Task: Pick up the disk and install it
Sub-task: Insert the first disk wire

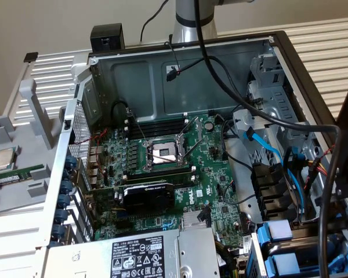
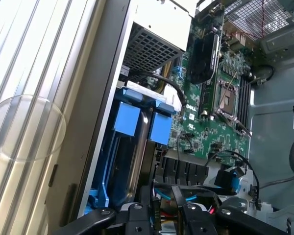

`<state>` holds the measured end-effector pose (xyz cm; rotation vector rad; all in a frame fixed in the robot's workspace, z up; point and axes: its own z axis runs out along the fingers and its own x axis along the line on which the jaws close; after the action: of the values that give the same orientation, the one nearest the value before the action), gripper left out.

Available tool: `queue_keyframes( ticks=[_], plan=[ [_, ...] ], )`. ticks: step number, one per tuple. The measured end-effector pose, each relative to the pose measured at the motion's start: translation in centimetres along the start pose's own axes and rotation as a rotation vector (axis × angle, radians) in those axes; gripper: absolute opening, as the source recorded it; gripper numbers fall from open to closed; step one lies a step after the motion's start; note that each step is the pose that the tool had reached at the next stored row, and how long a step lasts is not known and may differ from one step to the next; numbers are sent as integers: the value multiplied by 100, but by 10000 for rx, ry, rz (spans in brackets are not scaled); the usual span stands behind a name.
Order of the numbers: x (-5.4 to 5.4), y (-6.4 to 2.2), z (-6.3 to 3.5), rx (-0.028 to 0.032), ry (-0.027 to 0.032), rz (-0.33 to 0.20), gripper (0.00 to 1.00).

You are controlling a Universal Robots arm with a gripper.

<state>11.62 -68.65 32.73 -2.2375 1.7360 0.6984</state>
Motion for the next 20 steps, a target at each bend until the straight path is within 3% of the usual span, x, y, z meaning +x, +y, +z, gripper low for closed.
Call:
queue_keyframes(
  ticks=[7,13,20],
  plan=[
    [-13,13,8,128,8,85,30],
    [-18,36,14,196,10,139,30],
    [-23,63,20,339,69,122,30]
  ],
)
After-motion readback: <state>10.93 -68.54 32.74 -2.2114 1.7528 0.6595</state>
